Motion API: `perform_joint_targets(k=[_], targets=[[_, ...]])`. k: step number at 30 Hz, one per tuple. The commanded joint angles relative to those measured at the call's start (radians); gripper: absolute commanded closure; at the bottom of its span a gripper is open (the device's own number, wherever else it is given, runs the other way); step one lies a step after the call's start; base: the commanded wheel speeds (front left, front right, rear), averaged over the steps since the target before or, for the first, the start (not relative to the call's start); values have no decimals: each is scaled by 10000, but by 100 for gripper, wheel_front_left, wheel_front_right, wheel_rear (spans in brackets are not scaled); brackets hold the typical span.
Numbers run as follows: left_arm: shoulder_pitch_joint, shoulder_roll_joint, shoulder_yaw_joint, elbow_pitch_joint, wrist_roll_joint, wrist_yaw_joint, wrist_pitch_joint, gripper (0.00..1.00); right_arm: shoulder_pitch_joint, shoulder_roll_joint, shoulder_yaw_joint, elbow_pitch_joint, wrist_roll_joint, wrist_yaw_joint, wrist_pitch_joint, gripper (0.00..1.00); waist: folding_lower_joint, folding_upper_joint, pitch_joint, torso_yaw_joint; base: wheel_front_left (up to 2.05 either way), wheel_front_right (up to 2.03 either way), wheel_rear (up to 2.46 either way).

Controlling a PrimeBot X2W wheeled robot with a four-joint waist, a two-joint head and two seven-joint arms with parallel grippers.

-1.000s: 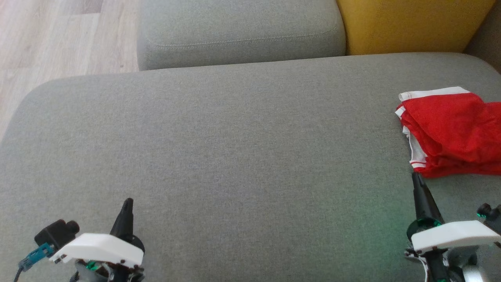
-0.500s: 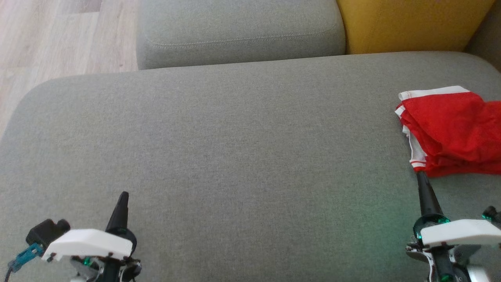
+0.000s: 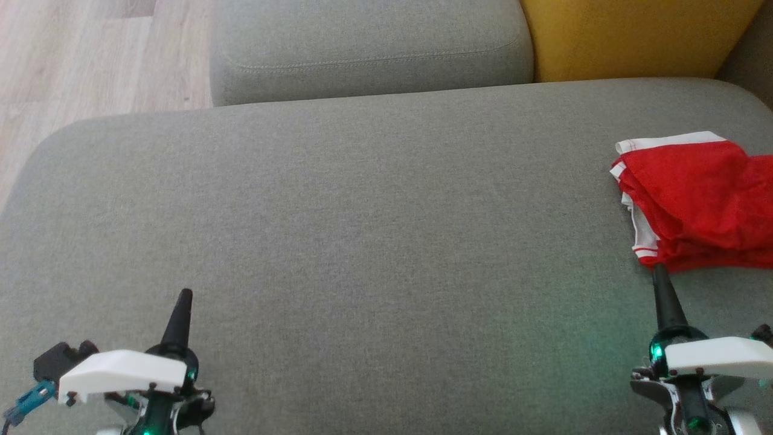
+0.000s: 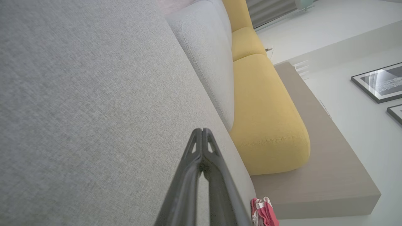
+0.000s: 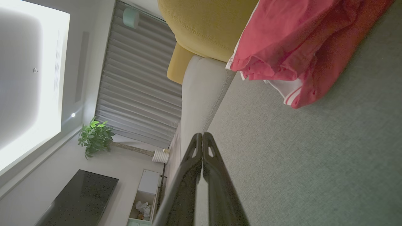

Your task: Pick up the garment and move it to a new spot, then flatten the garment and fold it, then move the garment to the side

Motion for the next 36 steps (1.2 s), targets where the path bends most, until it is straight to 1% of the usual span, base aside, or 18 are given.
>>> perform_joint_targets(k=[1,36], targets=[[-626,72,373,-281,-188,-100,63,100,-640,-208,92,-264,245,50,14,100,0,0,2,-1,0,0,0],[-1147,-616,1746,138,-3531,-1173,919,100,-1261,-201,-233,595,4189,69,153,100,0,0,69,-21,0,0,0]])
